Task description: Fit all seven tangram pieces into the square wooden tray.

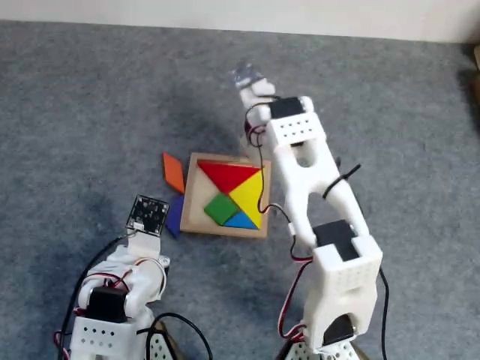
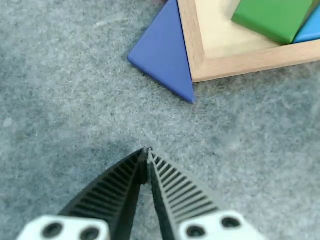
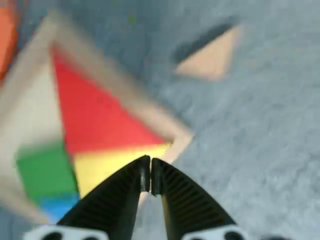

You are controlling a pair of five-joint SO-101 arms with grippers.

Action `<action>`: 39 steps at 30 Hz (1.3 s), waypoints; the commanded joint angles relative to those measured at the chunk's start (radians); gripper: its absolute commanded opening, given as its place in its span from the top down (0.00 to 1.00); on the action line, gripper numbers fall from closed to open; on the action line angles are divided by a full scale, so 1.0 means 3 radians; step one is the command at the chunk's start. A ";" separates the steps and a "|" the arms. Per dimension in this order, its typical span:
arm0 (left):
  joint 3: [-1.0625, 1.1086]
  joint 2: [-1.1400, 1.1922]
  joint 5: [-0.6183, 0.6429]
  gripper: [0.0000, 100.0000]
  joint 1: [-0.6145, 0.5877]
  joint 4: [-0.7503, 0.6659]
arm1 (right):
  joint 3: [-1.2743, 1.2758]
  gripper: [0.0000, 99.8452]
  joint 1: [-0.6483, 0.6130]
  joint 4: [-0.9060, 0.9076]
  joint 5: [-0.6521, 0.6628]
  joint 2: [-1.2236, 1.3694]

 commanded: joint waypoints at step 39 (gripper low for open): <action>0.0064 -0.0110 -0.0026 0.99 -0.0028 0.0015 | -0.0990 0.73 -0.0033 -0.1286 -0.1095 0.1240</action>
